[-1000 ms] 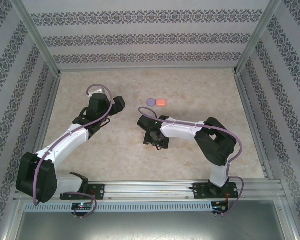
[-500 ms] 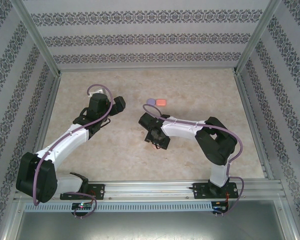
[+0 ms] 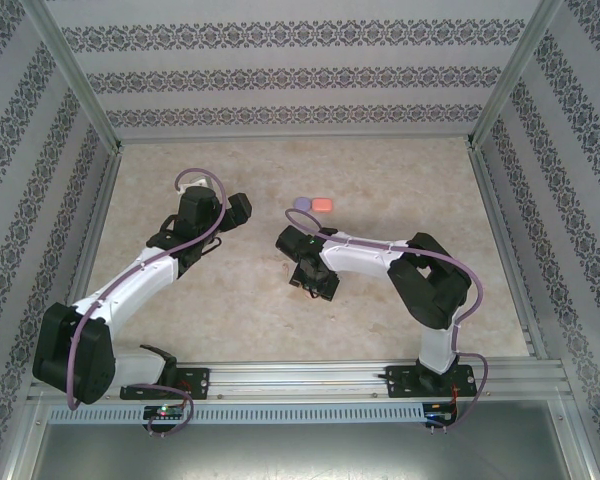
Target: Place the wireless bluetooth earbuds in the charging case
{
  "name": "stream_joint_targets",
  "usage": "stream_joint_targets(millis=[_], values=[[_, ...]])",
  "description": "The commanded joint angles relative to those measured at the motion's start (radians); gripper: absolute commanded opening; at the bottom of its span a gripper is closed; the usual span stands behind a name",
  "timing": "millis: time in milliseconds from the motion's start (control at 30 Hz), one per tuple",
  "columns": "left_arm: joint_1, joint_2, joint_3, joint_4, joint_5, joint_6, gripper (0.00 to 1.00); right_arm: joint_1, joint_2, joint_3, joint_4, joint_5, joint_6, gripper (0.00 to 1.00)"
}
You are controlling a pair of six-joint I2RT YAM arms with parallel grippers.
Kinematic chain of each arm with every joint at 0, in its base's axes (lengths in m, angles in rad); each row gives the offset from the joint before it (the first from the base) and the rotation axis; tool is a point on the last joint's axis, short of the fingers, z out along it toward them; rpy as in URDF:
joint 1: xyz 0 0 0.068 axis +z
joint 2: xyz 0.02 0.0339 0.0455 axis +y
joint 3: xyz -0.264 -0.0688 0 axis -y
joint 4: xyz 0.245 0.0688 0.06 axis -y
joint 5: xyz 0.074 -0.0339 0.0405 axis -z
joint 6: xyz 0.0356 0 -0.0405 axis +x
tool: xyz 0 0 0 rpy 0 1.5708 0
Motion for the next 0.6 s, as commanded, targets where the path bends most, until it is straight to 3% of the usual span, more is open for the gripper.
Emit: stream_joint_targets(millis=[0, 233, 567], values=[[-0.014, 0.012, 0.044, -0.024, 0.014, 0.002, 1.00, 0.008, 0.036, 0.010, -0.040, -0.015, 0.031, 0.64], [-0.014, 0.070, 0.118, -0.140, 0.097, 0.019, 1.00, 0.000, 0.039, 0.018, -0.030, 0.016, 0.054, 0.61], [-0.016, -0.024, 0.006, -0.012, 0.131, 0.001, 1.00, -0.005, -0.030, -0.011, 0.019, 0.052, 0.029, 0.46]])
